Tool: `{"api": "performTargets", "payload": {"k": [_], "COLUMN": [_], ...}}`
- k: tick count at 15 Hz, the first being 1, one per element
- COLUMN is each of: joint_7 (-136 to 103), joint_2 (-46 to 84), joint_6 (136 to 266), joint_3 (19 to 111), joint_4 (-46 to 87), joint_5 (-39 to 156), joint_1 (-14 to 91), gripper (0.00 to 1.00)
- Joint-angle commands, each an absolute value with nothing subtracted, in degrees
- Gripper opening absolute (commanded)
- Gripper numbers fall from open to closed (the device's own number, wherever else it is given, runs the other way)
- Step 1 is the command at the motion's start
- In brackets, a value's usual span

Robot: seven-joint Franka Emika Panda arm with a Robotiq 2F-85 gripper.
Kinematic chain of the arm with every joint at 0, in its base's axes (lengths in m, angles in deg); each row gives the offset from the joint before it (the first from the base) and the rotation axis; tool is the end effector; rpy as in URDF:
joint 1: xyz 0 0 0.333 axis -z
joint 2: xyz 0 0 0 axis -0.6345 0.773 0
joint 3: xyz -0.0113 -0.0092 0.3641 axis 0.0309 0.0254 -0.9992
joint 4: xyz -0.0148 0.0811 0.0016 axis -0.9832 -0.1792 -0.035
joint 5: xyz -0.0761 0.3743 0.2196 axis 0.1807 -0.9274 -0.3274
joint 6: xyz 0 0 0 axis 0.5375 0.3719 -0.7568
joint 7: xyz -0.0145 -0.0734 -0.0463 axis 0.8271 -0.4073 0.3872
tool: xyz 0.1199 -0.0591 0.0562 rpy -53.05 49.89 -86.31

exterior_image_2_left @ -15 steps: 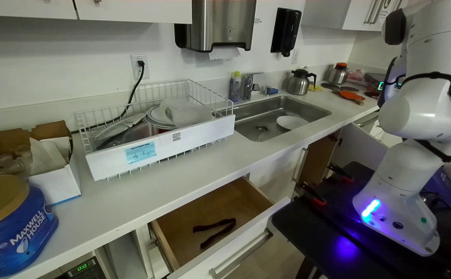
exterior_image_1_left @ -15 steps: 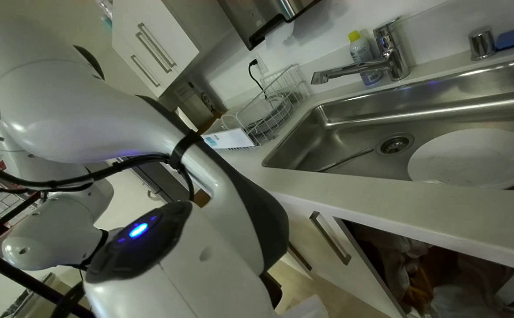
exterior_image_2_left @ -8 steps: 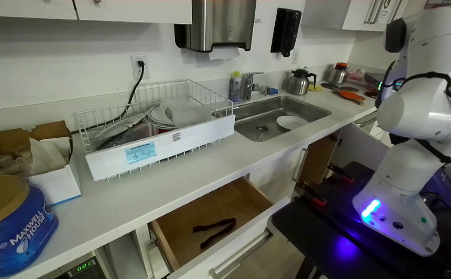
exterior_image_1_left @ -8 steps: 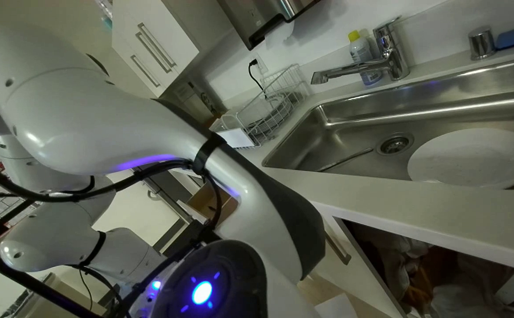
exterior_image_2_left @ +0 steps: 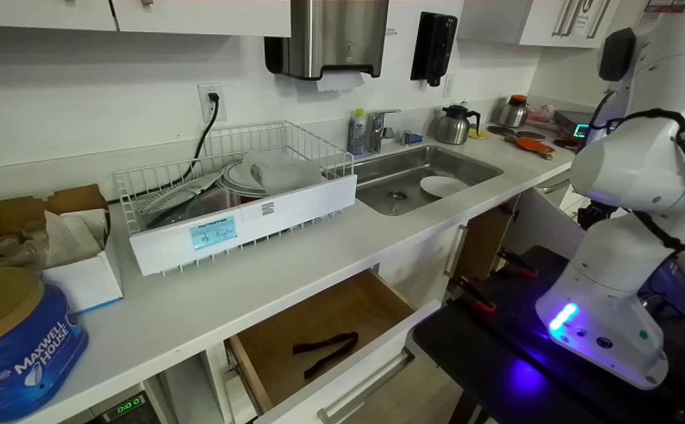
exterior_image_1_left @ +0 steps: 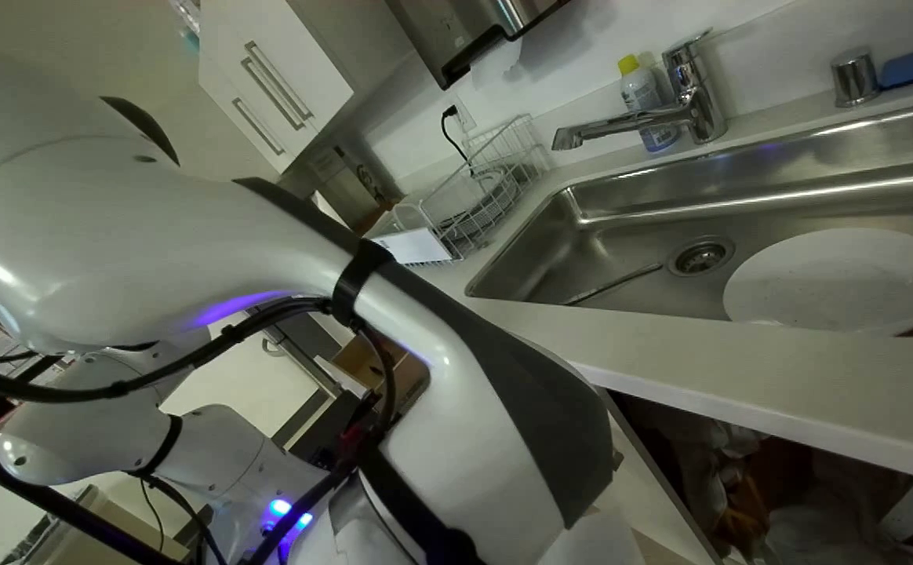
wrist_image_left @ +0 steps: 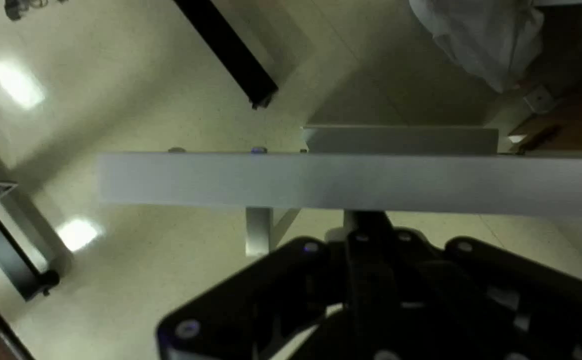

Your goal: Close the cupboard

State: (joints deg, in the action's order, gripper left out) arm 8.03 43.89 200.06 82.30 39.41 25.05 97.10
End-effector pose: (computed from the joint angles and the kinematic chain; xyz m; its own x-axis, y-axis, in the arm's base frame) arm 0.1298 -0.6119 0.0638 -0.6240 -0.7463 -0.2315 -0.7781 0.6207 0.0966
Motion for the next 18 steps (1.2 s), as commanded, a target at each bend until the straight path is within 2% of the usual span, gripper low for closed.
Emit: {"api": "performTargets", "payload": {"k": [1, 12, 14, 18], "joint_7": [5.1, -14.6, -21.6, -25.8], "joint_2": [42.3, 39.7, 36.5, 26.2], "joint_6": [193.5, 184.8, 184.5, 187.6], "joint_3": [78.0, 68.7, 70.2, 78.2], "joint_4": [40.8, 48.5, 51.3, 57.9], "joint_5": [19.4, -9.8, -12.7, -6.2], "joint_1": [100.5, 98.0, 95.5, 88.9], "gripper": [0.0, 0.0, 0.0, 0.0]}}
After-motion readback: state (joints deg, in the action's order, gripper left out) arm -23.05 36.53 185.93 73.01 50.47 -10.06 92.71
